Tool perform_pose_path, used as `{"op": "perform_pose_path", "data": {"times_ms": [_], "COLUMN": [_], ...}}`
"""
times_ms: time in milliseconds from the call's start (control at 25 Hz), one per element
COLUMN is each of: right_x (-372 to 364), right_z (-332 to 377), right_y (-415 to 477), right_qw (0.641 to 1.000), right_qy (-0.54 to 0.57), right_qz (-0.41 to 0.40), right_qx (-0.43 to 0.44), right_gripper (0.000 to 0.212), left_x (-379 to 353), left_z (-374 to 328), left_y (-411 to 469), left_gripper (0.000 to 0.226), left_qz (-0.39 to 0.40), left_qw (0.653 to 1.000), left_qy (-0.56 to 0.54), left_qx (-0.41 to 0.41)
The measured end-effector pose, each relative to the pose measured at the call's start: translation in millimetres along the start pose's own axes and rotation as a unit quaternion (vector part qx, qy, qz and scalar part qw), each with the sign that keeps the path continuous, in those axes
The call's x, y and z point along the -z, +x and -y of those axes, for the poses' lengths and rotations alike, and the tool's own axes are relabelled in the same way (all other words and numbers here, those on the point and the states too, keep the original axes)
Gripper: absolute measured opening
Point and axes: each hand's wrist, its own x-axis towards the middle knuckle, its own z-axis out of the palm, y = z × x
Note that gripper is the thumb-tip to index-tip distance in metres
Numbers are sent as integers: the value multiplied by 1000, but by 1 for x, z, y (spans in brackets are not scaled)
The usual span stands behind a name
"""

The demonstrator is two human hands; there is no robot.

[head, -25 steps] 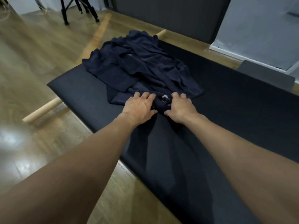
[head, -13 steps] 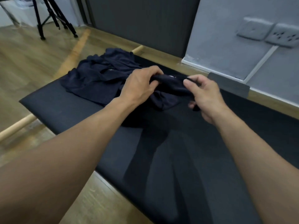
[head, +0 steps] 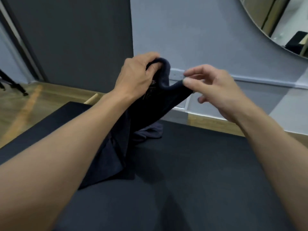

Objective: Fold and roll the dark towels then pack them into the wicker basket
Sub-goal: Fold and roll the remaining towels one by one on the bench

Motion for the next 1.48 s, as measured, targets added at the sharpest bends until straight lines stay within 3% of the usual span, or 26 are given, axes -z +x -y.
{"op": "perform_pose_path", "data": {"times_ms": [80, 200, 280, 400, 480, 600, 760, 880, 960, 1080, 1240, 1400, 1480], "right_x": [-7, -31, -49, -51, -26, 17, 55, 96, 125, 160, 187, 197, 203], "right_z": [8, 12, 6, 0, -1, 10, 64, 132, 180, 213, 185, 115, 85], "right_y": [-1, -7, -12, -1, 21, 53, 108, 146, 155, 144, 119, 102, 101], "right_qw": [999, 993, 991, 998, 996, 979, 961, 949, 944, 934, 939, 929, 919], "right_qy": [-27, -4, 3, -5, -52, -129, -163, -133, -69, -40, 30, 116, 169], "right_qz": [39, 115, 131, 45, -55, -153, -221, -284, -322, -351, -342, -345, -342], "right_qx": [17, -27, -38, -45, -44, -38, -11, 12, 26, 54, 23, -62, -102], "right_gripper": [18, 34, 31, 7, 18, 17, 24, 17, 23, 24, 10, 26, 30], "left_x": [8, 7, 5, 24, 48, 78, 111, 135, 149, 147, 101, 19, -14], "left_z": [-16, -30, -34, -27, -18, -7, -10, -25, -45, -76, -92, -70, -65], "left_y": [9, 6, -1, 0, 8, 34, 90, 146, 183, 216, 203, 178, 177], "left_gripper": [19, 20, 20, 17, 22, 15, 14, 6, 5, 12, 18, 11, 12], "left_qz": [10, 32, 36, 39, 90, 146, 48, -85, -167, -204, -138, -60, -43], "left_qw": [1000, 999, 998, 999, 991, 970, 978, 978, 975, 963, 891, 881, 858], "left_qy": [1, 20, 38, 25, 85, 152, 82, 79, 28, -117, -394, -406, -434], "left_qx": [-4, -19, -22, 18, 55, 123, 186, 175, 147, 131, 181, 236, 270]}}
